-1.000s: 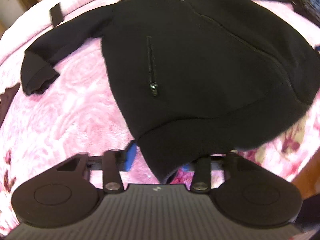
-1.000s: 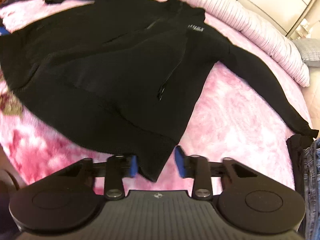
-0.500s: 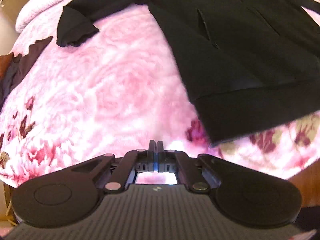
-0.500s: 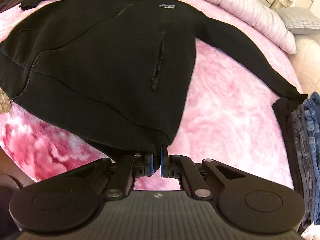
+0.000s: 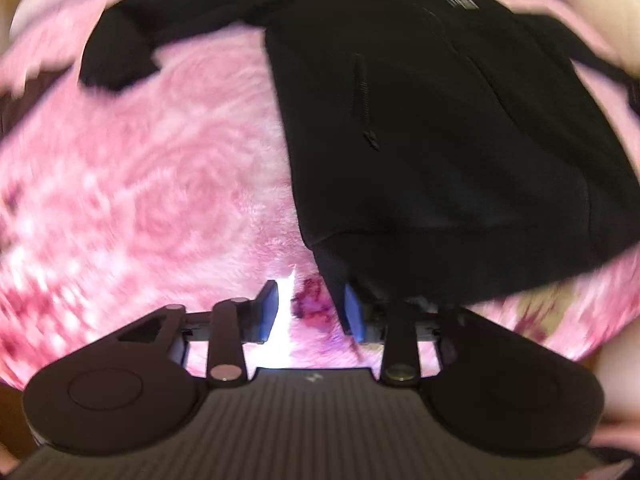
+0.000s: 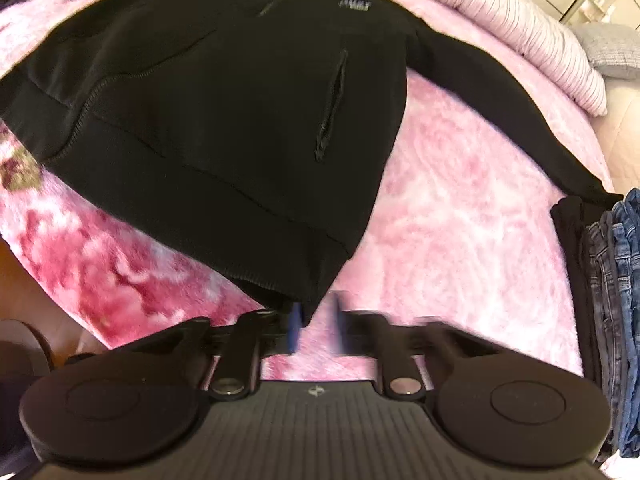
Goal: Fold clothes
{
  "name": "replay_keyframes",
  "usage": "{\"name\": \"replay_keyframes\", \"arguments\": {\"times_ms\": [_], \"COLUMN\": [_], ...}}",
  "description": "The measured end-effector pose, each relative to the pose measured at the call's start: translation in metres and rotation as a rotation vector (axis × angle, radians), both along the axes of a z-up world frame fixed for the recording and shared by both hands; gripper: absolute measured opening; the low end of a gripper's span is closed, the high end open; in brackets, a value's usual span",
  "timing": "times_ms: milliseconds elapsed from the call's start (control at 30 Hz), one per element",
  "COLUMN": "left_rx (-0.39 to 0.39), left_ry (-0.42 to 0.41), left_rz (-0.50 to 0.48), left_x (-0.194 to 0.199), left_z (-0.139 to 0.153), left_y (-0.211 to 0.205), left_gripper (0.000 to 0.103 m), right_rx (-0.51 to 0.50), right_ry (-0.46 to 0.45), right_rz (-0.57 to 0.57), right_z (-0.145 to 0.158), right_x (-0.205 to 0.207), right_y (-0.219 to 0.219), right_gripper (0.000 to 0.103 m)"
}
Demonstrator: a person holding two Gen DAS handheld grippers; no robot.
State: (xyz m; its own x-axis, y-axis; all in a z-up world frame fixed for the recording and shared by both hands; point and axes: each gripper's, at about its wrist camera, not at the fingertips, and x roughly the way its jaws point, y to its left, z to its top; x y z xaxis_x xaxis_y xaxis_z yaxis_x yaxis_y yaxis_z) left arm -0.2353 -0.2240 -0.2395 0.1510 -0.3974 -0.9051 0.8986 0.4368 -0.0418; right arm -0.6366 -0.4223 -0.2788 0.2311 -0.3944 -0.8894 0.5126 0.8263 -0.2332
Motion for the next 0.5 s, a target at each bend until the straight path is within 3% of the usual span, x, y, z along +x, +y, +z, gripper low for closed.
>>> {"name": "replay_keyframes", "arguments": {"times_ms": [67,167,300,333,400,500], "left_rx": [-0.03,-0.051,0.03,0.04,0.026,0.01], "left_ry": [0.001,0.016,-0.17,-0.205,-0.25,-0.298], "left_rz": [0.022,-0.031,-0.285,-0.338,-0.391,-0.433], "left_x": [0.0,-0.01,-0.048,-0.056,-0.065,-0.071], "left_z": [0.007,0.015,0.012,0.008,0.004,-0.002], "left_y": [0.007,0.015,0.014,0.012,0.004,-0.011], "left_gripper": [0.033,0.035,0.041,0.041,0.042,0.045], "right_rx": [0.019,0.027,-0.017,-0.027,-0.049,-0.063], "right_ry": [0.001,-0.016,-0.059,-0.072,-0.105,-0.133], "right_rz": [0.012,0.037,0.052,0.051,0.034,0.018], "right_z": [-0.003,-0.007,-0.006,-0.004,0.003,0.012], "right_x": [-0.002,0.0,0.006,0.008,0.009,0.012], "right_y": [0.001,-0.002,-0.008,-0.01,-0.014,-0.021], "right_gripper": [0.047,0.047,0.046,0.041,0.035,0.035]}}
